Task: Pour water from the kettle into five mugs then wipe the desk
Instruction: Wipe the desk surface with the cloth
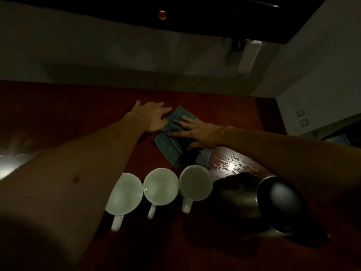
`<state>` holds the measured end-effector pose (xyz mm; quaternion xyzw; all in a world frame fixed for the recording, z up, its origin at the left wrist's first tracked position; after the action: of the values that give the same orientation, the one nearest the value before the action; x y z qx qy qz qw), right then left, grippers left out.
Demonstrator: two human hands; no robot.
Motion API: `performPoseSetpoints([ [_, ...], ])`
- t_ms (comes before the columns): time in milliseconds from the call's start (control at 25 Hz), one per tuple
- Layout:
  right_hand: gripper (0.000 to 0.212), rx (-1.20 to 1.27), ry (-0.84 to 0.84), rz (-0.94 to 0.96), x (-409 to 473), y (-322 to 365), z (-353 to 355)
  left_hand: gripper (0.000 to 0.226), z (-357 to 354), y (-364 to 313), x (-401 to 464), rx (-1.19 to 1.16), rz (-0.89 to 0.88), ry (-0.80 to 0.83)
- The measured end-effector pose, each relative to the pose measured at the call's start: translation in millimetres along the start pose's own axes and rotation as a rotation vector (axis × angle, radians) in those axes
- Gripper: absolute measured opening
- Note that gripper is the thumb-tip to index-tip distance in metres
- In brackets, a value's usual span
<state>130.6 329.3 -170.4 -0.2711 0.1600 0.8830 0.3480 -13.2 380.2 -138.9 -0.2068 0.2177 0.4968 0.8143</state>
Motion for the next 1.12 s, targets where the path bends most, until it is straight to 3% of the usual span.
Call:
performPoseSetpoints([
  [640,0.073,-0.053,-0.002,0.093,202,170,126,0.059,-49,278,-140,-0.213,0.366,-0.037],
  [960,0.073,-0.057,-0.020,0.127,271,250,160,0.057,-74,386,-213,-0.307,0.502,-0.170],
  [1120,0.071,-0.019,-0.041,0.120,295,291,174,0.059,-95,420,-240,-0.358,0.525,-0.157],
])
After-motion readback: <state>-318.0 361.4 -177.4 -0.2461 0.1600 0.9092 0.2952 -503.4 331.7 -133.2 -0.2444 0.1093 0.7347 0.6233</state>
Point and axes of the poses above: each hand's wrist, its own x-axis towards the middle knuckle, its own z-axis out of the back of the hand, y = z × x, the point moved 7 cm from there along x, towards the middle knuckle, and after that the axes turned 3 degrees about y, right-handed, at the moved point
